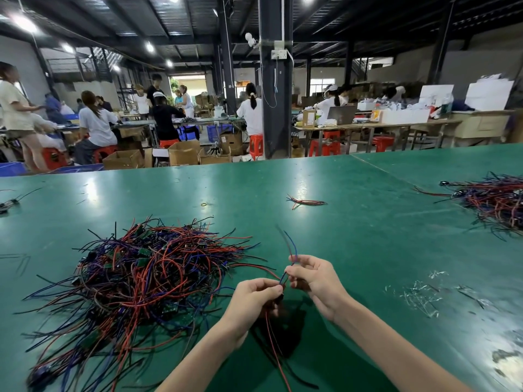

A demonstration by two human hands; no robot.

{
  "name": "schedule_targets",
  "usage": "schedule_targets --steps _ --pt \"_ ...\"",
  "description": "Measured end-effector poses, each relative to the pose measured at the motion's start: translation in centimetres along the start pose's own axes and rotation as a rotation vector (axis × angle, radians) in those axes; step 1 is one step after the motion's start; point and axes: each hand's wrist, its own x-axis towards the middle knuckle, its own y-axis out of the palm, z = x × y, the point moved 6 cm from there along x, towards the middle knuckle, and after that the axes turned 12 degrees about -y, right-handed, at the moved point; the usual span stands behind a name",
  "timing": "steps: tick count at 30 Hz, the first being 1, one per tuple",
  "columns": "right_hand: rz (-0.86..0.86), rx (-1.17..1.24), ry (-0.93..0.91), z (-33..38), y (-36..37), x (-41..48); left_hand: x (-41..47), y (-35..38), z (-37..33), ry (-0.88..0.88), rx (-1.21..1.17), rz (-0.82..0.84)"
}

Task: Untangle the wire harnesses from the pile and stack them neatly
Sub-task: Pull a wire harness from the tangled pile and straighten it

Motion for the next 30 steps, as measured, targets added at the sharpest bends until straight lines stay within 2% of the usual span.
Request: schedule_targets --steps 5,8,15,19,22,24,26,30 --pt "-0.077 0.136 0.057 0.2 -0.9 0.5 -0.3 0.2 -0.1 -0.066 -0.075 0.034" --pt "-0.034 0.261 0.134 -0.2 -0.3 0.3 -0.4 0.1 0.0 -0.067 -0.033 0.016" --pt "0.038 0.304 0.133 -0.2 0.7 -0.1 -0.5 0.2 0.1 -0.026 -0.029 0.024" --pt "0.024 0.289 0.125 -0.3 0.4 0.2 -0.7 0.5 0.1 -0.026 0.033 0.095" --pt "-0.038 0.240 0.071 0.0 -0.6 0.9 -0.8 1.0 0.2 -0.039 0.096 0.167" --pt "-0.040 0.086 -0.004 0.5 -1.3 1.3 -0.7 1.0 0.2 -0.061 0.113 0.176" --pt "0.001 -0.074 -0.066 0.9 -1.5 1.5 -0.6 0.9 0.1 -0.060 0.162 0.159" --pt "0.058 -0.211 -0.099 1.2 -1.5 1.9 -0.1 0.1 -0.5 -0.021 0.212 0.082"
